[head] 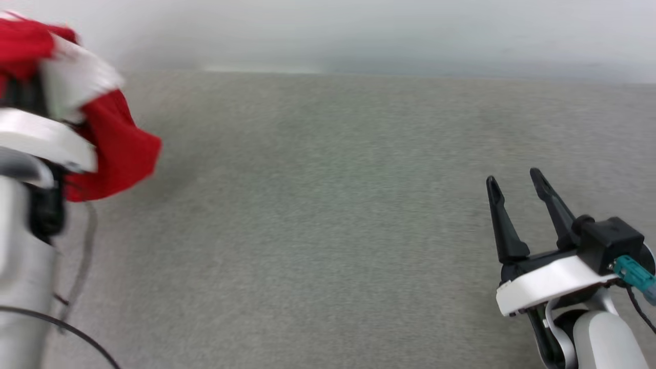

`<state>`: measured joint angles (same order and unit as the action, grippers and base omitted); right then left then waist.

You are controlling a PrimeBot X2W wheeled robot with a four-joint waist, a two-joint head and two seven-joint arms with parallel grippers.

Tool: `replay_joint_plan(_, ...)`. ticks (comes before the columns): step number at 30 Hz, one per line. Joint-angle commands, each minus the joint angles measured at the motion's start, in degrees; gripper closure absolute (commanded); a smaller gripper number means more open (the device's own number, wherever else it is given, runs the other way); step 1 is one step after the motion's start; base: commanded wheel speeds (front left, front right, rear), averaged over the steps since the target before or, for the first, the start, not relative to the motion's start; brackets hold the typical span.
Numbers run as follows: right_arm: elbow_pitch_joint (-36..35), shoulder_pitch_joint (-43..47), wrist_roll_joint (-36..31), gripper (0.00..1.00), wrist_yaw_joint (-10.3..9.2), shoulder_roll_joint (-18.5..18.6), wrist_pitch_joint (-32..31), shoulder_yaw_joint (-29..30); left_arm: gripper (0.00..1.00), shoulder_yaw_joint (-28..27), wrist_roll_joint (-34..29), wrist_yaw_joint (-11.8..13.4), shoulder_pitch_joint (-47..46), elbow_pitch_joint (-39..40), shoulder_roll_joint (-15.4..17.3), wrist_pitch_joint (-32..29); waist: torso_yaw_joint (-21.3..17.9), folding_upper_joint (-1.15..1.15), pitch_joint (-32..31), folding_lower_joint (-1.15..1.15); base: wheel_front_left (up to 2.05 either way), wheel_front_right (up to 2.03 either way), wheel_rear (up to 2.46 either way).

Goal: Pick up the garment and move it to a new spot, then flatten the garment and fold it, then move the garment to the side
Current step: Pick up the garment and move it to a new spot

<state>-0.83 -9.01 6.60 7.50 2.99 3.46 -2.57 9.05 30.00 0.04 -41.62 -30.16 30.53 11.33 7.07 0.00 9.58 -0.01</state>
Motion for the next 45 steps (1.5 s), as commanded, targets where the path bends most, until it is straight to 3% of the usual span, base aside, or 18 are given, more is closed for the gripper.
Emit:
replay_joint_plan(1, -0.44, 0.85, 0.09, 0.0, -0.02, -0.16, -0.24, -0.02, 1.0, 0.74, -0.31, 0.57, 1.5, 1.97, -1.06, 0.23, -2.69, 0.0, -1.72, 0.01, 0.0, 0.0, 0.0)
replay_joint_plan(8, -2.11, 2.81, 0.67, 0.0, -0.03, -0.13, -1.2, 0.87, 1.0, 6.98, -0.99, 1.59, 10.28, 14.68, -7.39, -1.75, -9.33, 0.0, -2.48, 0.01, 0.0, 0.0, 0.0)
replay_joint_plan(13, -3.09, 4.14, 1.13, 0.0, -0.02, -0.16, -1.78, 1.43, 1.0, 13.93, -1.22, 0.06, 14.67, 19.36, -12.64, -3.78, -12.84, 0.0, -1.86, 0.01, 0.0, 0.0, 0.0)
replay_joint_plan(18, -3.84, 4.58, 2.24, 0.0, -0.02, -0.16, -1.73, 1.81, 1.0, 22.16, -1.97, -2.62, 16.69, 18.33, -18.06, -6.16, -14.95, 0.0, 0.1, 0.01, 0.0, 0.0, 0.0)
replay_joint_plan(22, -4.09, 4.19, 2.87, 0.0, -0.02, -0.14, -1.33, 1.87, 1.0, 27.72, -3.35, -4.32, 18.08, 16.3, -20.62, -6.9, -15.6, 0.0, 2.8, 0.01, 0.0, 0.0, 0.0)
replay_joint_plan(28, -3.62, 3.02, 3.34, 0.0, -0.02, -0.15, -0.4, 2.09, 1.0, 32.88, -4.64, -5.84, 19.45, 12.62, -21.31, -7.17, -14.62, 0.0, 5.7, 0.01, 0.0, 0.0, 0.0)
replay_joint_plan(29, -3.46, 2.89, 3.26, 0.0, -0.02, -0.15, -0.36, 2.15, 0.42, 33.61, -4.85, -6.01, 19.29, 12.17, -21.23, -7.26, -14.25, 0.0, 5.75, 0.01, 0.0, 0.0, 0.0)
replay_joint_plan(30, -3.38, 2.88, 3.14, 0.0, -0.02, -0.15, -0.32, 2.13, 0.0, 33.97, -5.17, -6.12, 18.86, 12.2, -21.24, -6.54, -13.89, 0.0, 5.81, 0.01, 0.0, 0.0, 0.0)
replay_joint_plan(38, -2.26, 2.82, 2.25, 0.0, -0.02, -0.15, -0.64, 2.48, 0.0, 32.72, -7.07, -4.32, 17.76, 15.23, -20.79, 0.27, -10.26, 0.0, 1.92, 0.01, 0.0, 0.0, 0.0)
replay_joint_plan(45, -2.4, 4.89, 1.84, 0.0, -0.02, -0.15, -2.01, 2.77, 0.0, 27.49, -5.45, 0.17, 20.77, 19.56, -18.82, 2.45, -8.02, 0.0, -2.65, 0.01, 0.0, 0.0, 0.0)
